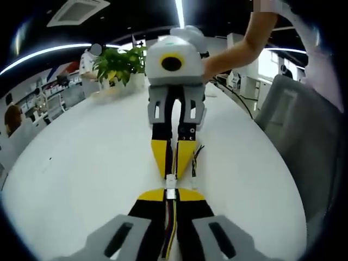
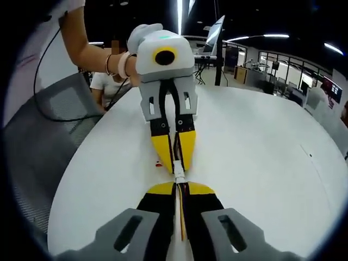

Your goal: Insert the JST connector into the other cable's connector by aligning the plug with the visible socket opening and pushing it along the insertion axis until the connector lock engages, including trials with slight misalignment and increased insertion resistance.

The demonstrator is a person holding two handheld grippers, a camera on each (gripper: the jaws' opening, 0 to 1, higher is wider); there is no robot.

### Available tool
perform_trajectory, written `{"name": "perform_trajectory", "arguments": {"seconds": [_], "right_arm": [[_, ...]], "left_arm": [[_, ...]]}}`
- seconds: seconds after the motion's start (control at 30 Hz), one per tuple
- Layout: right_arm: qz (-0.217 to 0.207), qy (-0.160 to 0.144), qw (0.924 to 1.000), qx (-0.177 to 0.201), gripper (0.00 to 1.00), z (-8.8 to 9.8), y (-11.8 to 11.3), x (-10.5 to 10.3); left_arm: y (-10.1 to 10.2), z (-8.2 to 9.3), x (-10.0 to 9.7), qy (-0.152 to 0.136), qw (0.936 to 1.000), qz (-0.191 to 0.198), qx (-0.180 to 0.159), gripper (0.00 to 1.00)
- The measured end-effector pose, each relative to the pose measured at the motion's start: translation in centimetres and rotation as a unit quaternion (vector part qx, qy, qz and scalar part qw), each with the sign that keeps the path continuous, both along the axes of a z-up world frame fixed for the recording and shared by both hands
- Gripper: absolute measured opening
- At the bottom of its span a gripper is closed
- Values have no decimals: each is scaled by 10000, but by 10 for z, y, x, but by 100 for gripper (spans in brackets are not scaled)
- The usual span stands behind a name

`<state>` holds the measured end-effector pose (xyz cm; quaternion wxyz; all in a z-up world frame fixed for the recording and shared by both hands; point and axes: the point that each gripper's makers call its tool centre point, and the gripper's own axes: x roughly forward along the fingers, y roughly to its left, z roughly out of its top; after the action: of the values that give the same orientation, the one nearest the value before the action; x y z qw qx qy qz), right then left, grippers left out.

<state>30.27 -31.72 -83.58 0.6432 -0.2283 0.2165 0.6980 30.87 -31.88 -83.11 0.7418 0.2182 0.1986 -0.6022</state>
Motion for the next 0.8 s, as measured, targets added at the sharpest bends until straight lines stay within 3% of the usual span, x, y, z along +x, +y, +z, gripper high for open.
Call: {"name": "perform_trajectory", "arguments": {"seconds": [0.4,0.5,0.53,0.57,0.8], "right_arm": [[-93,-161,9998,64,3,-1,7,12],[-99,-62,9997,237,4,3,16,10],[6,-289,9995,104,4,0,16,12],[41,-311,9995,68,4,-2,16,10],[-56,-170,9998,121,4,-6,15,10]], "left_arm": [[6,0,13,-105,9998,35,152,0],[-2,6,12,-67,10000,27,-9,0],[-1,-2,13,-214,9995,-57,239,0],[-2,-4,12,-187,9994,-62,276,0],[-5,-7,8,-129,9995,-73,280,0]]}}
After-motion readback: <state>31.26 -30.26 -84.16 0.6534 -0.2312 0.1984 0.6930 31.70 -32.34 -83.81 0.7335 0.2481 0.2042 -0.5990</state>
